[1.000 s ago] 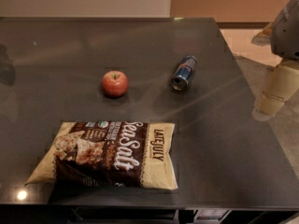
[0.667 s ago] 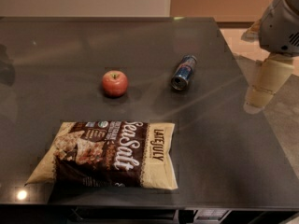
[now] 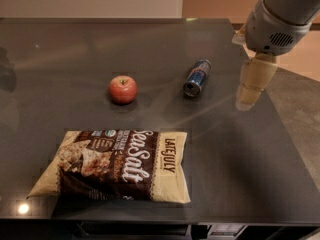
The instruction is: Move redbull can near brown chip bag
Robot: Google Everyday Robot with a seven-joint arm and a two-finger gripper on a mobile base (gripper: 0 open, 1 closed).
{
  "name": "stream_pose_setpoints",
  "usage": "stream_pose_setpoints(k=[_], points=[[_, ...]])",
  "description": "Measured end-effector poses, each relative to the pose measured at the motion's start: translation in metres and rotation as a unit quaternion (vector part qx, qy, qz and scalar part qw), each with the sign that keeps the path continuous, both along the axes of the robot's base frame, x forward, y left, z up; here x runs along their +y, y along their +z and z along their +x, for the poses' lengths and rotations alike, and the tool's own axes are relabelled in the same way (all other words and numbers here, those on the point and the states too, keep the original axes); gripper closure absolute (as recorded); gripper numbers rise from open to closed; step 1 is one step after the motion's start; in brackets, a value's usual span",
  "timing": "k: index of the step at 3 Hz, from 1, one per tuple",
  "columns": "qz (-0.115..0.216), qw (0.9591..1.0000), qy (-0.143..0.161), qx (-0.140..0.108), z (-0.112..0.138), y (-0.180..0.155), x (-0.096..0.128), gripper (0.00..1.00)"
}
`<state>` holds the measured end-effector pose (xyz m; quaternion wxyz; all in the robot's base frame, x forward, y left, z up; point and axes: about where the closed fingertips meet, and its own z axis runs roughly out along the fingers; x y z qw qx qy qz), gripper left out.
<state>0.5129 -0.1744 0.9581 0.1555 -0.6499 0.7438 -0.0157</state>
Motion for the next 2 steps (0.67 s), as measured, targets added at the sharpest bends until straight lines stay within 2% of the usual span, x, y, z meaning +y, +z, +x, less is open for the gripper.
stream_pose_setpoints(k=[1,2], points=[[0.005,0.9996,0.026,0.000,0.027,-0.013,0.016,0.00],[0.018,0.9970,0.074,0.008,0.056,-0.027,0.028,0.00]])
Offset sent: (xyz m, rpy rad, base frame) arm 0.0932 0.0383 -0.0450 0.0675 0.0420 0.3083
